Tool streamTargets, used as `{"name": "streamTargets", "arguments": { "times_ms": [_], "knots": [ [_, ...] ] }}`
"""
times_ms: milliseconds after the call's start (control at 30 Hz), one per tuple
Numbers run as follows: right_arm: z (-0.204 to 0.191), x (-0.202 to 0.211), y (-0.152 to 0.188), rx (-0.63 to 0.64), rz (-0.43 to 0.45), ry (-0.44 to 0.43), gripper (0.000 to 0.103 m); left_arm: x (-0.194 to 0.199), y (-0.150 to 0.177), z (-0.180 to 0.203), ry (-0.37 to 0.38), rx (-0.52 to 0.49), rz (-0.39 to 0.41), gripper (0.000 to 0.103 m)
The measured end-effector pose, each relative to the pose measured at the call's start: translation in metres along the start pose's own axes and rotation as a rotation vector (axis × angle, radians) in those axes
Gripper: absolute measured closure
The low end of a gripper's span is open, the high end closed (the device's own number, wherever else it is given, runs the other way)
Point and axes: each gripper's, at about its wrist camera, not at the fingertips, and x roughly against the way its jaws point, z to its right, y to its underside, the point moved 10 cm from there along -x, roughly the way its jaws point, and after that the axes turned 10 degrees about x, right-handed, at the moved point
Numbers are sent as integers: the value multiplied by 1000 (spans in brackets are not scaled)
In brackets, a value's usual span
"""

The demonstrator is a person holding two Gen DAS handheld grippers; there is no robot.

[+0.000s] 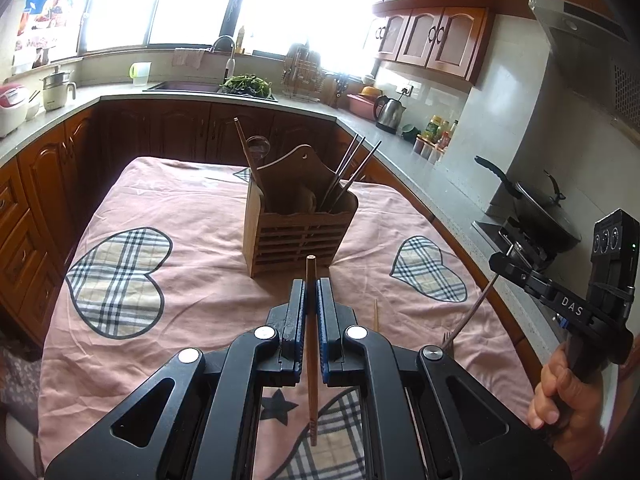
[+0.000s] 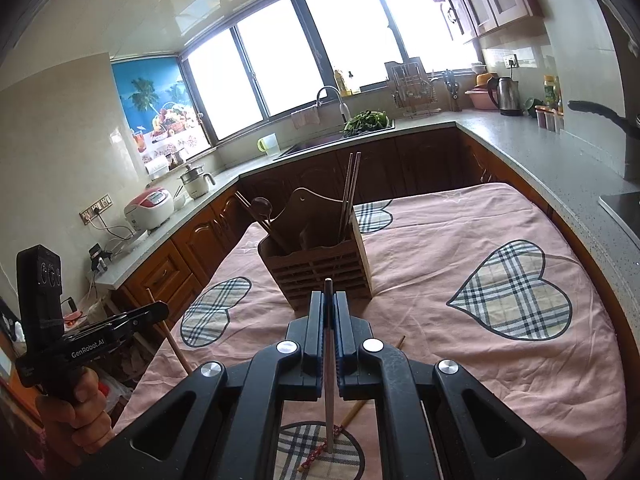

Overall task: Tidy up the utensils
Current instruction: 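Lift both held chopsticks and carry them over the wooden holder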

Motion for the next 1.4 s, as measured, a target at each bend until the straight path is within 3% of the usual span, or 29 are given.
{"name": "streamTargets", "arguments": {
  "times_ms": [467,867,1400],
  "knots": [
    [-1,-4,-21,-8,42,-13,99,3,-24,-6,-14,11,53,98],
    [3,-15,-61,-7,111,-16,99,-1,-64,-8,-22,13,118,98],
    [15,-39,-103,-39,181,-13,99,-9,-114,-20,-4,87,211,98]
  ]
}}
